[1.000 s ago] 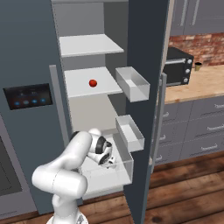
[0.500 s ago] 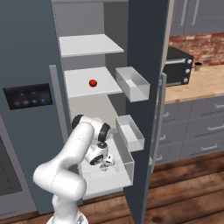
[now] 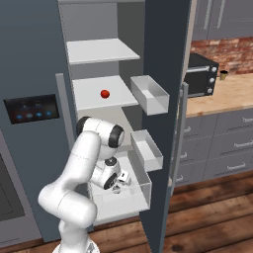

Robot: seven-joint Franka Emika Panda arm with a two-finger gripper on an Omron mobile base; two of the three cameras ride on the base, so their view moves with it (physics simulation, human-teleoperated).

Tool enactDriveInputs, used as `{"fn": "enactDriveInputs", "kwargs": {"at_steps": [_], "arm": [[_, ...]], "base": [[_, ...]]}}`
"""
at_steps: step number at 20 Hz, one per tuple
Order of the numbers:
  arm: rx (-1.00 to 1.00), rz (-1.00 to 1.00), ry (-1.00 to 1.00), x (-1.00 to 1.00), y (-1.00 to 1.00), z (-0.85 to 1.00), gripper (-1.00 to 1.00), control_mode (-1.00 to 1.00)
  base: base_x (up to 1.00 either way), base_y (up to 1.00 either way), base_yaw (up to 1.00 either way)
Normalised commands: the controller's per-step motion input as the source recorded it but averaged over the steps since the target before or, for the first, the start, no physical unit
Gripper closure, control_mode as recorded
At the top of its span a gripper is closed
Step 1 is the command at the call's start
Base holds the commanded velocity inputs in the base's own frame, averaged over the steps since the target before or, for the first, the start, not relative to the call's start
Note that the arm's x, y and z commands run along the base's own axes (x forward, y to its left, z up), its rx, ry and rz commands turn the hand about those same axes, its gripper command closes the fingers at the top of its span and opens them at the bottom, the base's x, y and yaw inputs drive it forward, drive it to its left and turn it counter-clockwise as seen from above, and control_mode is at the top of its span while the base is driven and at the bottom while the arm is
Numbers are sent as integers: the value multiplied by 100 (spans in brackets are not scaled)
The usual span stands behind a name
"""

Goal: Place the garlic and tomato inside the fridge drawer. Close the drawer after placing the vegetables.

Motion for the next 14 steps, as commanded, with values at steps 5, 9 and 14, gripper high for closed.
{"fn": "enactDriveInputs", "kwargs": {"at_steps": [5, 9, 14], "arm": [[-1, -6, 10, 4, 0, 100, -100, -100], [-2, -3, 13, 16, 4, 100, -100, -100], [0, -2, 5, -5, 3, 85, -100, -100]], "base": [[0, 0, 0], [0, 0, 0], [0, 0, 0]]}}
